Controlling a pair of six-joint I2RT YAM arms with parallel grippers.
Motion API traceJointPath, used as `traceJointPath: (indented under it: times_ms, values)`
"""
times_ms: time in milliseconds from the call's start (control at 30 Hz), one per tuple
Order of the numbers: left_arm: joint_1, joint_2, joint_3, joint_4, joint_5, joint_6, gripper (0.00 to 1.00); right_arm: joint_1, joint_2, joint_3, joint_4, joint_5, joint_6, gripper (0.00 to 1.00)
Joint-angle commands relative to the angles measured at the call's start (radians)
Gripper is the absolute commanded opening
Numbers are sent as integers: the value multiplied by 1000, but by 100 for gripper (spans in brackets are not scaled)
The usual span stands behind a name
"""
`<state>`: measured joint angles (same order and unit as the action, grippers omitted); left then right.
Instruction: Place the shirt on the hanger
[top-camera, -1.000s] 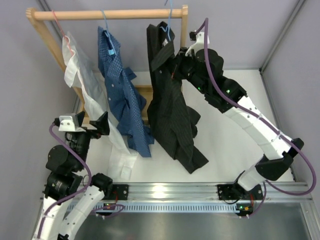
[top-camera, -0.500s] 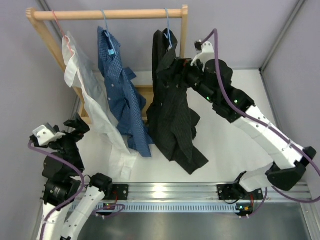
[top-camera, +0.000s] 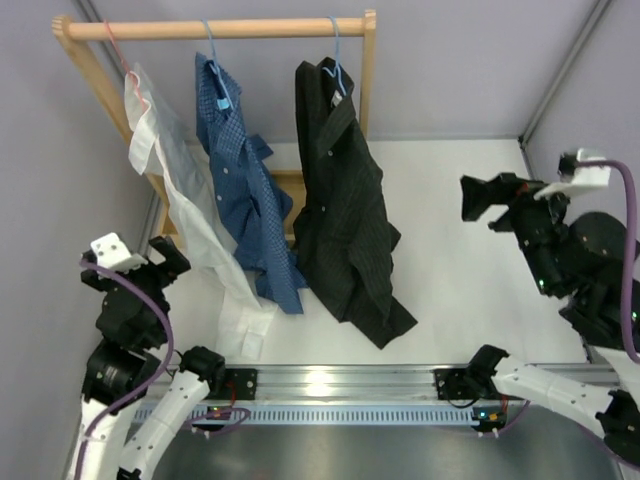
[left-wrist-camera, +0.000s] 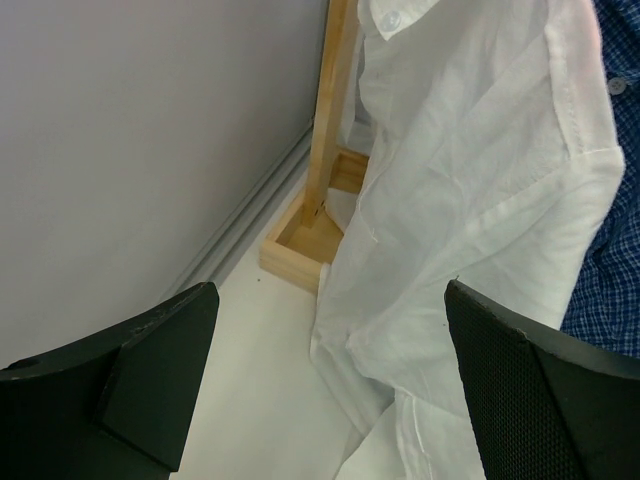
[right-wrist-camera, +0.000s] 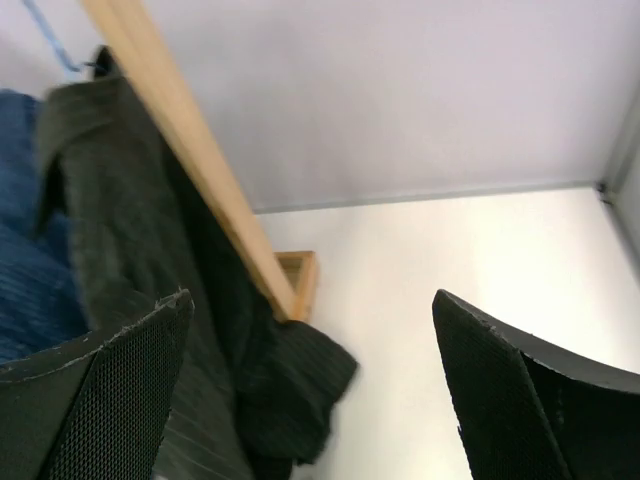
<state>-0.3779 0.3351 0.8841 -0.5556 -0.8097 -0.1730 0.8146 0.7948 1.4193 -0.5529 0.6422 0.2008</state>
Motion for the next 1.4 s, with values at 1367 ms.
traceJointPath:
  times_ms: [1367]
  values:
    - [7, -8, 319, -509, 503, 9, 98, -6, -431, -355, -354, 103, 72, 100]
